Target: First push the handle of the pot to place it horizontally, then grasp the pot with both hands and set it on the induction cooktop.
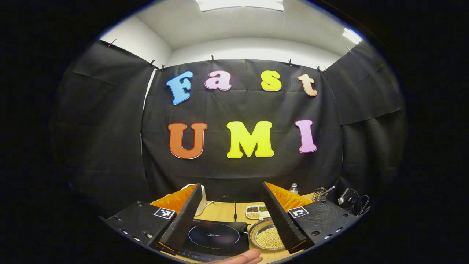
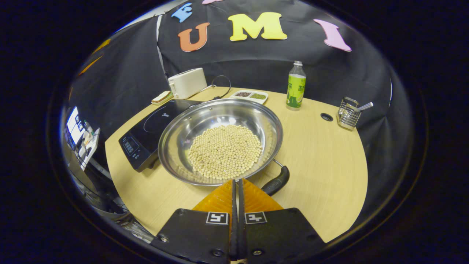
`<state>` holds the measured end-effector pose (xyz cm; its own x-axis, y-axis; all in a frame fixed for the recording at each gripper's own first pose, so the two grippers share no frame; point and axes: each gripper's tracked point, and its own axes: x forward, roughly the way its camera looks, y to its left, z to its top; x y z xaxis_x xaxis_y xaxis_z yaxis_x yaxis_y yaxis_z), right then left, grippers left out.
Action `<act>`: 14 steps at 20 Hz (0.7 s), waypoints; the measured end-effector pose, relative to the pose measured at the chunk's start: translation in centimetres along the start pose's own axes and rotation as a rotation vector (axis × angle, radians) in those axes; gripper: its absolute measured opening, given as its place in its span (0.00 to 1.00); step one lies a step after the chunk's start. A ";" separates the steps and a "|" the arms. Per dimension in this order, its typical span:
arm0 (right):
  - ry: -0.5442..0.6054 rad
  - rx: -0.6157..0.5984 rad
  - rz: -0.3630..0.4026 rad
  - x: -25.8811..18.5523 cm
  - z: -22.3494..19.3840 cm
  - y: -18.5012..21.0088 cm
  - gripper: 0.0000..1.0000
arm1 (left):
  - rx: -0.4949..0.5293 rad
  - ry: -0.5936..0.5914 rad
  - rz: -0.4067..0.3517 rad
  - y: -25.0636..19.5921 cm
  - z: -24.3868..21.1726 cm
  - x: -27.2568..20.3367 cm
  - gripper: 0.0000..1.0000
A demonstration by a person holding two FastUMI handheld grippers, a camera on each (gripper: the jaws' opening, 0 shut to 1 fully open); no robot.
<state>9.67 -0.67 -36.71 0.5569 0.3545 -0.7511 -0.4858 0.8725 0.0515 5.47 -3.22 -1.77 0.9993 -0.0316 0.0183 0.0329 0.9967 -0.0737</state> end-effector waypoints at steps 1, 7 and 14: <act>-0.004 -0.001 -0.012 0.2 0.2 -0.6 0.01 | -0.007 0.007 -0.005 -0.1 -0.3 0.5 0.96; -0.016 0.008 -0.048 1.1 1.6 -3.1 0.04 | -0.031 0.024 -0.019 0.2 -1.3 2.2 0.96; -0.038 0.057 -0.092 2.5 3.3 -6.0 0.04 | -0.028 0.043 0.001 1.1 -2.4 3.6 0.96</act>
<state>16.19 -3.92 -36.76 0.6229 0.2838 -0.7290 -0.3934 0.9191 0.0216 9.18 -2.38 -4.19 0.9991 -0.0342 -0.0247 0.0315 0.9943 -0.1017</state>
